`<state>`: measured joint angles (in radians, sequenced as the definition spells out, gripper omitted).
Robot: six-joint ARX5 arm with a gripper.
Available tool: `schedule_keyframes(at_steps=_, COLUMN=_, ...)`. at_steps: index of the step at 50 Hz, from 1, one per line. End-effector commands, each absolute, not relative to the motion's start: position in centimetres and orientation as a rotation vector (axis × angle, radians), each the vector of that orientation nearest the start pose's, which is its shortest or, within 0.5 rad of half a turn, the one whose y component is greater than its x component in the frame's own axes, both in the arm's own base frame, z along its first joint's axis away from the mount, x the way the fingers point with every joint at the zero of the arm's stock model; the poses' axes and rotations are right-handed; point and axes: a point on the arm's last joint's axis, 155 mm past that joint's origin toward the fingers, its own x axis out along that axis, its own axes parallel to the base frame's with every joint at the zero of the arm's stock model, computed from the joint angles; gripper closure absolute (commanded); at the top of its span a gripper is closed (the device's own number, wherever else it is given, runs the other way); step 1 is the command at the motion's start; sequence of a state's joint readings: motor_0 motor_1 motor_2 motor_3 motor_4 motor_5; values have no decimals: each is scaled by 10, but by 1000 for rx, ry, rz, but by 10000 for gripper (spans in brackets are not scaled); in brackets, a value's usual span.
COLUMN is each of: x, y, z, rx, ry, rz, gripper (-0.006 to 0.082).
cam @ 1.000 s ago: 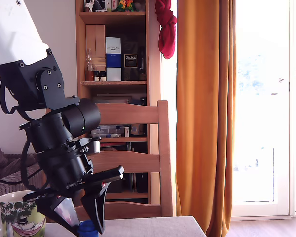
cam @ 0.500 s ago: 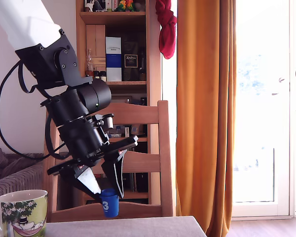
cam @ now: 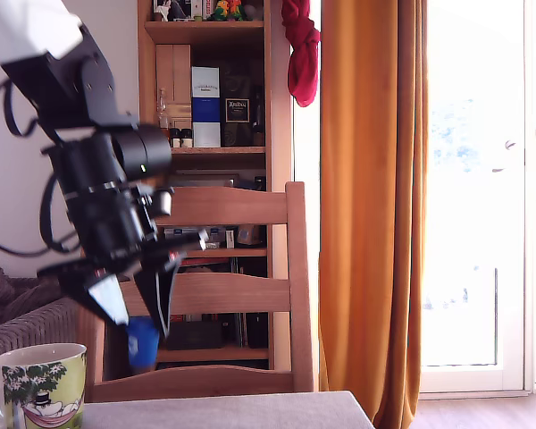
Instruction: Pick the blue coffee capsule and place it inside the green coffee cup
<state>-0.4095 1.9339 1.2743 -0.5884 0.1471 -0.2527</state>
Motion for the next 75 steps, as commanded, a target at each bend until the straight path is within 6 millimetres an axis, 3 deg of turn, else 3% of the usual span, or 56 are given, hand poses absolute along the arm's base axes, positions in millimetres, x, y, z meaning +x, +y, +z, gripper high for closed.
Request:
schedule_keyframes(at_steps=1, x=383, y=-192, z=32, rx=-46, ry=1247, rz=-329, gripper=459)
schedule_keyframes(at_steps=13, x=382, y=-160, z=50, rx=-19, ry=1245, rz=-264, gripper=459)
schedule_keyframes(at_steps=33, x=374, y=-103, z=43, rx=4, ry=1326, rz=-125, gripper=459)
schedule_keyframes(at_steps=42, x=374, y=-87, z=42, rx=2, ry=1339, rz=-106, gripper=459)
schedule_keyframes(at_steps=52, x=375, y=-84, z=42, rx=2, ry=1339, rz=-104, gripper=457)
schedule_keyframes(at_steps=63, x=374, y=-86, z=42, rx=14, ry=1342, rz=-115, gripper=256)
schedule_keyframes(at_steps=70, x=372, y=-85, z=41, rx=22, ry=1349, rz=-121, gripper=284)
schedule_keyframes(at_steps=75, x=372, y=-85, z=42, rx=36, ry=1346, rz=-134, gripper=470)
